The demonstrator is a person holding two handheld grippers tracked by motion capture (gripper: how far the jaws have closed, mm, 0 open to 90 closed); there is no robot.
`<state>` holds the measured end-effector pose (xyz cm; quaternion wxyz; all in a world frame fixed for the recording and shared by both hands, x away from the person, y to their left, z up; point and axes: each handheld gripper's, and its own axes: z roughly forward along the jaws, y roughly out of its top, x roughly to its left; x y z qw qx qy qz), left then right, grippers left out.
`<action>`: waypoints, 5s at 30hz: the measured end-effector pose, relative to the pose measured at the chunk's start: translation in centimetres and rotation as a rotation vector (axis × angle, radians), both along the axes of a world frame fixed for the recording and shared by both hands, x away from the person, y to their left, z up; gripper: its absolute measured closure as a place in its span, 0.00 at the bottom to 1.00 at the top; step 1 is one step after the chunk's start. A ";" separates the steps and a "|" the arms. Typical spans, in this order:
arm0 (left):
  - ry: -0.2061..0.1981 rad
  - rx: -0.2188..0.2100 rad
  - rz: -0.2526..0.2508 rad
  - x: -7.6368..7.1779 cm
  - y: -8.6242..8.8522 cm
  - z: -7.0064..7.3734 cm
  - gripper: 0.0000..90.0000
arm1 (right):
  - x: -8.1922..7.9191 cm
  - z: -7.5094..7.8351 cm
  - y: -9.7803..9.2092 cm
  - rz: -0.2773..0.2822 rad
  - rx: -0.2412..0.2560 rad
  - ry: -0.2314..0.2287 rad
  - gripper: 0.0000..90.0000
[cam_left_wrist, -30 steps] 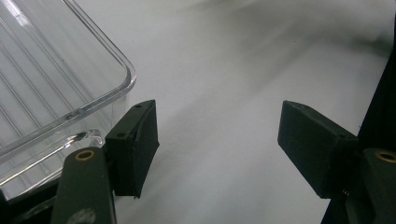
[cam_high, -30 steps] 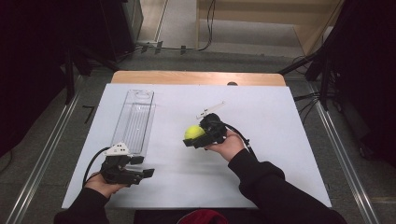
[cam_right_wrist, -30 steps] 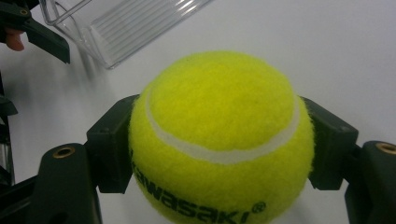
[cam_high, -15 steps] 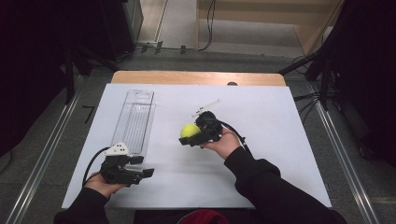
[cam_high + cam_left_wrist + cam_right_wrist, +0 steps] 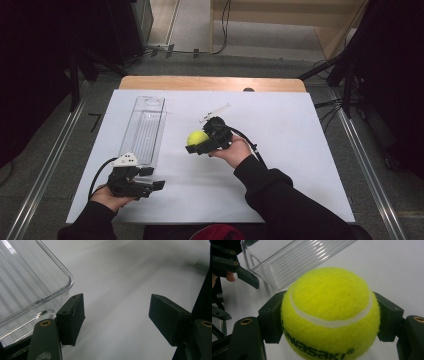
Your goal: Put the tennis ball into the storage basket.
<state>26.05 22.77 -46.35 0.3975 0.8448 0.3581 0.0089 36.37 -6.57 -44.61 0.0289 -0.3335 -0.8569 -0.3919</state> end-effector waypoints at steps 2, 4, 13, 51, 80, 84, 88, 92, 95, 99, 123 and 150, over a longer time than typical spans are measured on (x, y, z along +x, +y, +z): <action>0.000 0.002 0.001 0.0 0.0 0.0 0.33 | 0.1 0.1 0.1 -0.004 0.003 -0.001 0.26; 0.000 0.003 0.001 0.0 0.0 0.0 0.33 | 0.2 0.1 0.2 -0.001 0.006 0.000 0.26; 0.001 0.001 0.002 0.0 0.0 0.0 0.33 | 0.7 0.4 1.3 0.006 0.010 -0.003 0.26; -0.002 -0.003 0.000 0.0 0.0 0.0 0.33 | 2.4 1.9 4.8 0.020 0.016 -0.006 0.26; -0.002 -0.005 -0.002 0.0 0.0 0.0 0.33 | 3.9 3.1 7.6 0.003 0.040 -0.017 0.26; -0.001 -0.007 -0.004 0.0 0.0 0.0 0.33 | 4.1 3.2 8.2 0.006 0.030 -0.015 0.26; -0.003 -0.008 -0.003 0.0 0.0 0.1 0.33 | 4.3 3.4 8.8 0.007 0.033 -0.022 0.26; -0.002 -0.008 -0.004 0.0 0.0 0.1 0.33 | 4.5 3.6 9.3 0.006 0.029 -0.022 0.26; -0.003 -0.009 -0.005 0.0 0.0 0.1 0.33 | 4.7 3.7 9.7 0.011 0.022 -0.023 0.26; -0.003 -0.008 -0.004 0.0 0.0 0.1 0.33 | 4.9 3.8 10.1 0.009 0.029 -0.024 0.26; -0.006 -0.002 -0.007 0.1 0.0 0.1 0.33 | 5.9 4.1 14.0 0.013 0.008 -0.033 0.26; -0.010 -0.005 -0.010 0.1 -0.1 0.1 0.33 | 7.6 2.8 16.3 -0.022 0.003 -0.029 0.25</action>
